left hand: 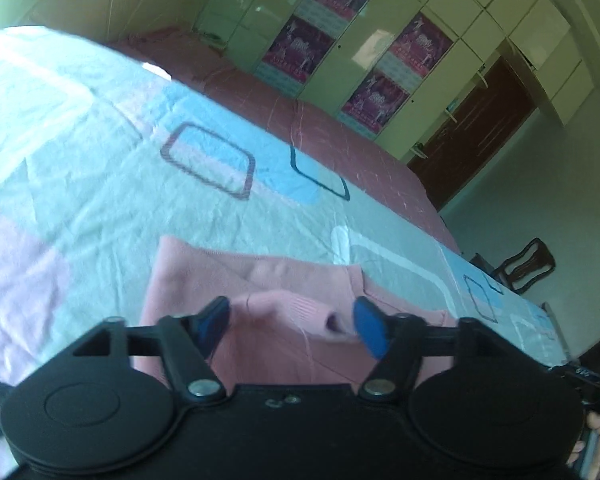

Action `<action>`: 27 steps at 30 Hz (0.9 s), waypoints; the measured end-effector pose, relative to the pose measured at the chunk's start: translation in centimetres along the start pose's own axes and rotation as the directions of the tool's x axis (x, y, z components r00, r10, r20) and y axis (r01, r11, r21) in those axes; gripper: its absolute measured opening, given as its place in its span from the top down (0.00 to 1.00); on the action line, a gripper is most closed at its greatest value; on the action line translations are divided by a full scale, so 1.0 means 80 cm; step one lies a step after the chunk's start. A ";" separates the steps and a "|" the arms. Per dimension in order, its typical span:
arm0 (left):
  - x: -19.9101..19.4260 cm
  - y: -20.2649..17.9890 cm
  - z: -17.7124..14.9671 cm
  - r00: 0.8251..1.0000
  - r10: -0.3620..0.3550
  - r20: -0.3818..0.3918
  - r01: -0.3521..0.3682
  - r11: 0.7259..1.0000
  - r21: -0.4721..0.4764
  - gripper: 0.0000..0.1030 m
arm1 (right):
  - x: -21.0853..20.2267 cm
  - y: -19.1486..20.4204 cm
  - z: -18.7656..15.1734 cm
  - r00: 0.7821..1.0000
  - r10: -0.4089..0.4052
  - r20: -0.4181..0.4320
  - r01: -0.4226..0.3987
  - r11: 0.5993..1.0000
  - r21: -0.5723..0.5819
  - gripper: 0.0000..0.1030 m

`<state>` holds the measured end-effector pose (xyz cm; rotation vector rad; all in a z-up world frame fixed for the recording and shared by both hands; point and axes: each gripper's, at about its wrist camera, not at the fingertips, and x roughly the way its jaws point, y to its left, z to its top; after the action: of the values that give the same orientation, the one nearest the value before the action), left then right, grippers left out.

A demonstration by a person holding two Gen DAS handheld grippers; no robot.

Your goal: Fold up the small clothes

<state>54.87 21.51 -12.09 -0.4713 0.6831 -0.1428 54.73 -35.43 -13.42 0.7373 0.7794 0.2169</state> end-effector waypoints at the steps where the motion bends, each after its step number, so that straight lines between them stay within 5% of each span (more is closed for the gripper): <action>1: -0.004 0.000 0.001 1.000 0.011 0.011 -0.012 0.999 0.036 0.19 | -0.005 -0.001 0.002 1.000 0.003 0.017 -0.003 1.000 0.002 0.42; 4: 0.003 0.000 0.011 0.999 0.021 -0.044 -0.015 0.991 0.136 0.36 | -0.015 -0.010 0.013 0.998 0.004 0.059 -0.004 1.000 0.005 0.35; 9: 0.030 -0.012 0.016 0.990 0.069 -0.122 -0.027 0.948 0.318 0.39 | 0.006 0.017 0.020 0.997 -0.074 0.002 0.072 0.969 -0.237 0.36; 14: 0.067 -0.024 0.015 0.972 0.121 -0.203 -0.017 0.893 0.451 0.56 | 0.056 0.048 0.004 0.983 -0.164 -0.083 0.104 0.868 -0.485 0.61; 17: 0.082 -0.029 0.011 0.964 0.117 -0.239 0.018 0.867 0.498 0.56 | 0.084 0.056 -0.013 0.962 -0.252 -0.104 0.138 0.779 -0.612 0.62; 18: 0.085 -0.032 0.010 0.964 0.116 -0.239 0.024 0.859 0.512 0.62 | 0.086 0.058 -0.018 0.963 -0.252 -0.098 0.135 0.761 -0.635 0.62; 20: 0.085 -0.037 0.007 0.964 0.096 -0.247 0.051 0.848 0.528 0.85 | 0.086 0.062 -0.023 0.968 -0.233 -0.098 0.111 0.741 -0.663 0.91; 22: 0.073 -0.043 0.002 0.980 0.088 -0.180 0.027 0.830 0.557 0.93 | 0.085 0.066 -0.032 0.970 -0.232 -0.073 0.112 0.692 -0.713 0.92; 23: 0.059 -0.045 0.001 0.992 0.056 -0.111 0.015 0.831 0.556 0.93 | 0.078 0.067 -0.034 0.976 -0.209 -0.064 0.101 0.690 -0.717 0.92; 25: 0.024 -0.036 0.003 1.000 -0.009 0.029 -0.006 0.874 0.485 0.93 | 0.050 0.065 -0.028 0.994 -0.113 0.002 0.085 0.740 -0.667 0.92; 27: 0.023 -0.022 0.010 0.997 0.036 0.071 -0.062 0.914 0.402 0.93 | 0.037 0.050 -0.013 0.993 -0.093 0.075 0.119 0.817 -0.565 0.92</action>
<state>56.84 19.74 -11.80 -0.0591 0.5840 -0.2158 56.43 -30.69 -12.87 0.1260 0.6610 0.3139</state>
